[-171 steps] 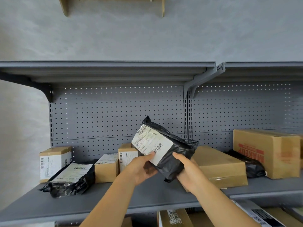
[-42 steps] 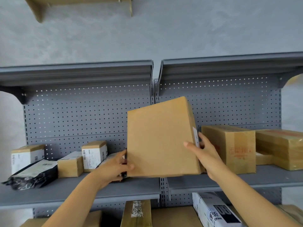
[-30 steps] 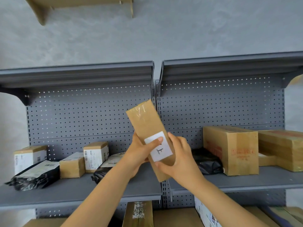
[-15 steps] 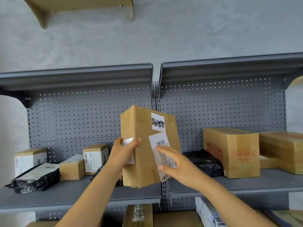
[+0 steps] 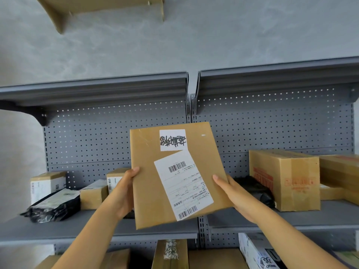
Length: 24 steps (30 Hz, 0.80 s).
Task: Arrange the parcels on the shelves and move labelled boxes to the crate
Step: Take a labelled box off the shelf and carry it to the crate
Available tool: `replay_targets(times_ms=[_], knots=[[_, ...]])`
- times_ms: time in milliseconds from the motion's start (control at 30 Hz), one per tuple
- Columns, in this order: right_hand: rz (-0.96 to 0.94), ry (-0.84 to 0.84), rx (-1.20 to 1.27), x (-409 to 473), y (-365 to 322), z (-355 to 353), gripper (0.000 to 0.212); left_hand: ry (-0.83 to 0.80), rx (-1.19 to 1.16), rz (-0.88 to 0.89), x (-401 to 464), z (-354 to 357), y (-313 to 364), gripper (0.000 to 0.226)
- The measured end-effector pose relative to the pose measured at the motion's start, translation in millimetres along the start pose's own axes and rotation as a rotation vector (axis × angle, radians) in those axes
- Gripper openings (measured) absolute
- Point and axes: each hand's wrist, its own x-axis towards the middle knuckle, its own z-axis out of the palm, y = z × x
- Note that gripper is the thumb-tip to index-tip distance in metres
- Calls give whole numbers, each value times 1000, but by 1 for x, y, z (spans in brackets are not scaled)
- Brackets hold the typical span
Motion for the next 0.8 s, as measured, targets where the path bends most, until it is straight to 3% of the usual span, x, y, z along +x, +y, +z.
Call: replay_targets(times_ms=[167, 400, 700, 800], knots=[[1, 13, 26, -1, -2, 1, 78, -33, 10, -3, -9, 2, 5, 60], [23, 57, 95, -5, -8, 17, 77, 22, -78, 4, -42, -2, 4, 41], [96, 143, 166, -54, -1, 68, 55, 38, -79, -10, -91, -35, 3, 38], [120, 210, 149, -82, 9, 90, 72, 5, -82, -48, -110, -55, 1, 40]])
